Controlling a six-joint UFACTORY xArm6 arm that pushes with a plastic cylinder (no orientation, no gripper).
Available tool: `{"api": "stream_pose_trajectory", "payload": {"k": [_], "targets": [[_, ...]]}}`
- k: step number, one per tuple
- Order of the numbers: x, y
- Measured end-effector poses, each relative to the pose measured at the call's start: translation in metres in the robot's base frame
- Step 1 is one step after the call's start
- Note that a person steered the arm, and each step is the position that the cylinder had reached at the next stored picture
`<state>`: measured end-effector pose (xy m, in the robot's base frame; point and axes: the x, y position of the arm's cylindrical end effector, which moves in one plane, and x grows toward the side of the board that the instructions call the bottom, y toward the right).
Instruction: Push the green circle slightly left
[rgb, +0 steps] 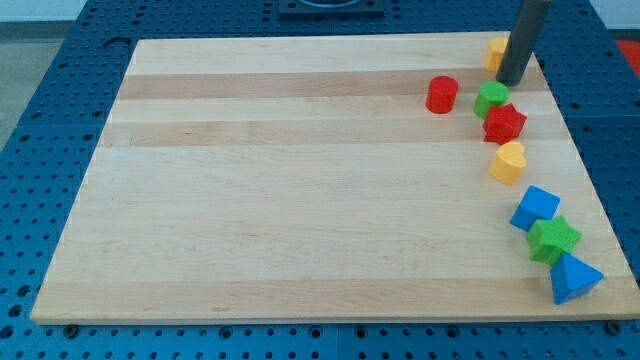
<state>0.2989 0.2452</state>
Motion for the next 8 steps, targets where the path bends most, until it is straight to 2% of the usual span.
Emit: {"api": "stream_pose_trajectory", "payload": {"k": [1,5,8], "targets": [[0.006,0.010],[0.042,-0.019],[0.043,-0.049]]}}
